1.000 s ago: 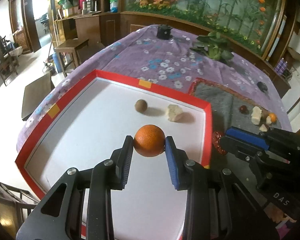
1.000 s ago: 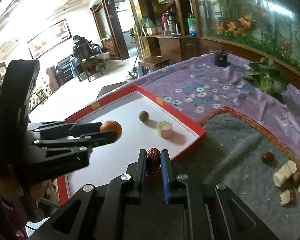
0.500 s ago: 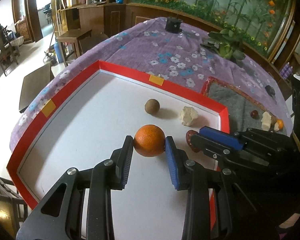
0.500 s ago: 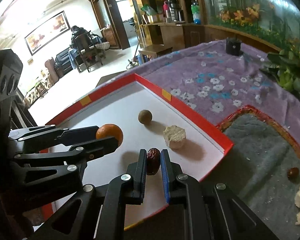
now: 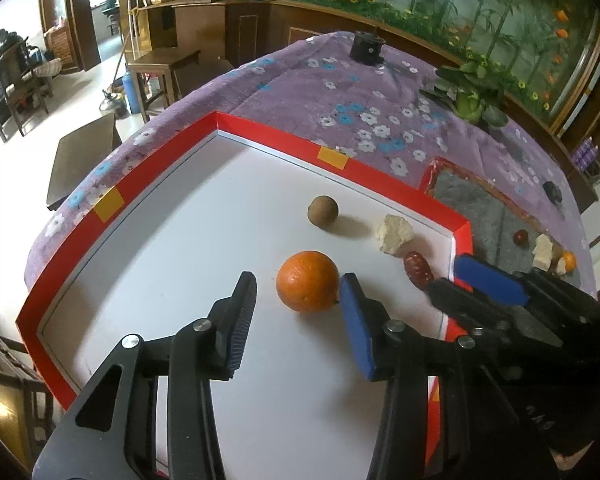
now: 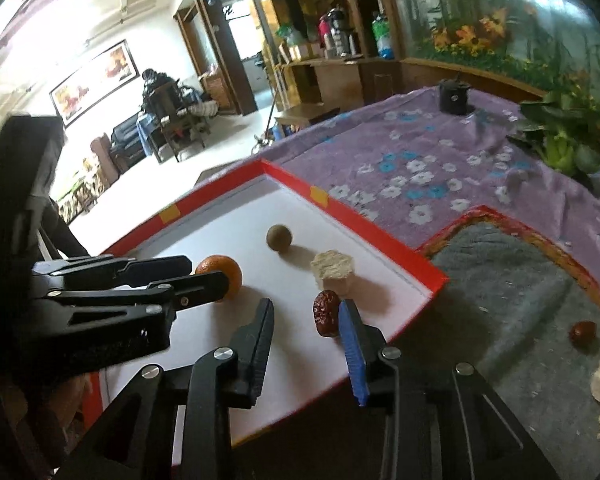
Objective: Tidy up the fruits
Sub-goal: 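Lower the orange and date into the tray and open both grippers, then withdraw both grippers from the tray back over the felt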
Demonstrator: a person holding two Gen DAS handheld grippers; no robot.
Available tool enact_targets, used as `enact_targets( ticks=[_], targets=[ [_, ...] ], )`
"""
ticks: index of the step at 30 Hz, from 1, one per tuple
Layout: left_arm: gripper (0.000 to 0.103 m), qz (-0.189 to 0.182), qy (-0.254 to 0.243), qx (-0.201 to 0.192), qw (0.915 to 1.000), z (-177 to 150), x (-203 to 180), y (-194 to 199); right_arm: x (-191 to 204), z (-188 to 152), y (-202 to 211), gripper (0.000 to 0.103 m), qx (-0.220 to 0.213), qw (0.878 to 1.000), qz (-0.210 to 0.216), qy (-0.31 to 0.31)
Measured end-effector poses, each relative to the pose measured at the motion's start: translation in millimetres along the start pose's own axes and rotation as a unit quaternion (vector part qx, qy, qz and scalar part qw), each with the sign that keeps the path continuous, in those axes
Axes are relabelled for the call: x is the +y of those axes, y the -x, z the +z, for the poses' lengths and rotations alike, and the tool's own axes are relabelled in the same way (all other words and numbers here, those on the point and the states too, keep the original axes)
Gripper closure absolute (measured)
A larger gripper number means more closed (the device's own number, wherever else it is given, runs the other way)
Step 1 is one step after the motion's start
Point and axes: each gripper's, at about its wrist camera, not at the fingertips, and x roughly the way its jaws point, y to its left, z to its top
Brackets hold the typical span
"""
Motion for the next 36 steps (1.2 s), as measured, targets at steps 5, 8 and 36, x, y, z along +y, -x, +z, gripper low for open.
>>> enact_targets(
  ticks=[5, 8, 36],
  targets=[
    [0.048, -0.007, -0.011, -0.013, 0.9998, -0.9, -11.9, 11.6, -12.8, -11.6, 34.2, 0.053, -0.017, 1.000, -0.018, -0.008],
    [0.048, -0.010, -0.022, -0.023, 0.9995, -1.5, -25.1, 18.5, -25.2, -23.9, 58.3, 0.051, -0.030, 0.999, -0.043, -0.013],
    [0.048, -0.091, -0.121, 0.040, 0.9877, 14.3, -215.5, -31.8, -147.0, -114.0, 174.4, 0.050, -0.053, 0.976, -0.150, -0.147]
  ],
)
